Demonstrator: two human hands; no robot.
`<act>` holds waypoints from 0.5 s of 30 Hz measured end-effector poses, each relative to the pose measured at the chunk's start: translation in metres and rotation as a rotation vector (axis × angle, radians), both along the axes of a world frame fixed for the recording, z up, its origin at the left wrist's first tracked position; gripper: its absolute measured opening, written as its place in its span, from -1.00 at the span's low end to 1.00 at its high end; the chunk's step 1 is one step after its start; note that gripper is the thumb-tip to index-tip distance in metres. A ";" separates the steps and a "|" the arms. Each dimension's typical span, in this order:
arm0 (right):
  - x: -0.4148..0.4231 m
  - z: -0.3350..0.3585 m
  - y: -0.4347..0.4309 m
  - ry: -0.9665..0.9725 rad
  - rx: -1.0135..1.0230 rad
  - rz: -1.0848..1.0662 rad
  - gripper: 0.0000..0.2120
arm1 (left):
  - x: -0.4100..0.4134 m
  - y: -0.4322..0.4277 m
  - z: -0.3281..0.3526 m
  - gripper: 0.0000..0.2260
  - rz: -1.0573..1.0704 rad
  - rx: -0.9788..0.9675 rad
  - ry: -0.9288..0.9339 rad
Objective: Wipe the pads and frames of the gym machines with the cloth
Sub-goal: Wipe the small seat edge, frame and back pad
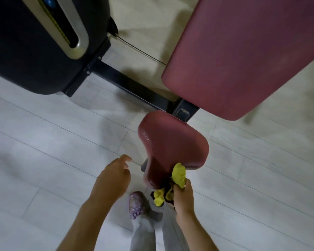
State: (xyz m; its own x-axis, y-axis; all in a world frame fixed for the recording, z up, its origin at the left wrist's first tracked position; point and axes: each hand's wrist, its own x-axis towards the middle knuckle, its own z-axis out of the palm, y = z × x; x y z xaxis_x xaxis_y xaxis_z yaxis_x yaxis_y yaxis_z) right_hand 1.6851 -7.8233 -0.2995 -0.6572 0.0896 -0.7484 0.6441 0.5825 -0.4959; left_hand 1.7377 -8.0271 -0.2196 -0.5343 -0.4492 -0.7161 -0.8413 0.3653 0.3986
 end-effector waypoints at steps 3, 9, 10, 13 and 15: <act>-0.003 0.025 0.022 -0.044 -0.018 0.184 -0.89 | 0.014 -0.003 0.040 -0.67 -0.017 -0.044 0.033; -0.034 0.135 0.016 0.142 -0.099 0.230 -0.87 | 0.030 0.001 0.143 -0.67 -0.017 -0.134 0.154; -0.040 0.159 0.012 0.185 -0.115 0.228 -0.89 | 0.031 0.001 0.161 -0.66 -0.018 -0.145 0.171; -0.055 0.226 0.005 0.268 -0.183 0.218 -0.85 | 0.034 0.002 0.211 -0.64 -0.045 -0.149 0.227; -0.064 0.271 0.004 0.331 -0.234 0.205 -0.85 | 0.032 0.005 0.243 -0.65 -0.056 -0.168 0.288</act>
State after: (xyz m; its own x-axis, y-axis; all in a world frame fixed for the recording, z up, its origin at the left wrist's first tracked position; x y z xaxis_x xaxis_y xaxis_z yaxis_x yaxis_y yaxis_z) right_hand 1.6213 -7.8197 -0.0284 -0.8509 -0.2139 -0.4799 0.3117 0.5297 -0.7888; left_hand 1.7700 -8.0217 0.0237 -0.7312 -0.5121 -0.4508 -0.6796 0.4886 0.5473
